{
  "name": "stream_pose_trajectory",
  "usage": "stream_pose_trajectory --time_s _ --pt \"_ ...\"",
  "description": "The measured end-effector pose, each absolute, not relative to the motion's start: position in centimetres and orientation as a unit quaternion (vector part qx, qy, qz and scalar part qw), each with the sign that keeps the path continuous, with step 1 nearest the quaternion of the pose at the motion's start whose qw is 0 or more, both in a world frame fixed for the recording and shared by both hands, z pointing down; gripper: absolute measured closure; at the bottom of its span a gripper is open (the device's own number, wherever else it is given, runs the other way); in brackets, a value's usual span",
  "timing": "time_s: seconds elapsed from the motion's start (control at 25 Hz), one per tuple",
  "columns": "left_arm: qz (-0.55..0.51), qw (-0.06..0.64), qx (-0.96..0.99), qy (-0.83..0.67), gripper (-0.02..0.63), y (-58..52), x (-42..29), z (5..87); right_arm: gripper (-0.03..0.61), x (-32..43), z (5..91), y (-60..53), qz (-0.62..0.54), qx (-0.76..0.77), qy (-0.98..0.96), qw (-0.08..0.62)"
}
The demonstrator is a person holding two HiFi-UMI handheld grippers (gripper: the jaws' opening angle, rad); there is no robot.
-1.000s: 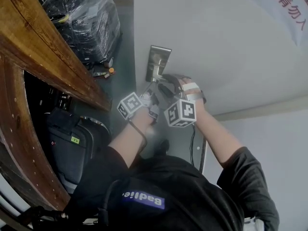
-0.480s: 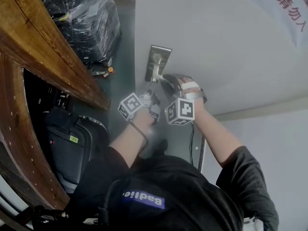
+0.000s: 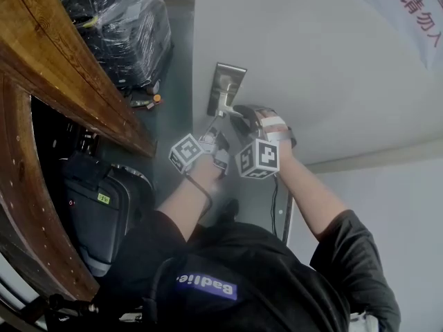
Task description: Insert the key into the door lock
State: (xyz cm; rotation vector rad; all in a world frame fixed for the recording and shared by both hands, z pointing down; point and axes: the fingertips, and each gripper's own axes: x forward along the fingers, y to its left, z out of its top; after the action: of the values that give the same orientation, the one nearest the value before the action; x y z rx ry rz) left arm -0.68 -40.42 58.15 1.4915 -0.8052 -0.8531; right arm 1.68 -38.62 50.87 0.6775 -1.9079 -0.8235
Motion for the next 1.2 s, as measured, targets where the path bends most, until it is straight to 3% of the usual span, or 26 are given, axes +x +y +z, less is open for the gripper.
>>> stream_pose_trajectory --time_s 0.2,0.44,1.2 --pt "-0.287 0.554 0.677 -0.389 0.571 -40.2 -0.8 58.0 0.469 1.6 50.9 -38.6 -0.334 0.274 -0.774 0.462" --pt "-0.337 0.569 0.659 -0.357 0.574 -39.0 -0.8 58.2 0.468 1.5 51.0 -38.6 -0.327 0.272 -0.779 0.461" --pt "-0.272 0.528 0.700 -0.397 0.574 -35.7 -3.7 57.2 0.466 1.8 51.0 -39.4 -0.314 0.300 -0.787 0.438"
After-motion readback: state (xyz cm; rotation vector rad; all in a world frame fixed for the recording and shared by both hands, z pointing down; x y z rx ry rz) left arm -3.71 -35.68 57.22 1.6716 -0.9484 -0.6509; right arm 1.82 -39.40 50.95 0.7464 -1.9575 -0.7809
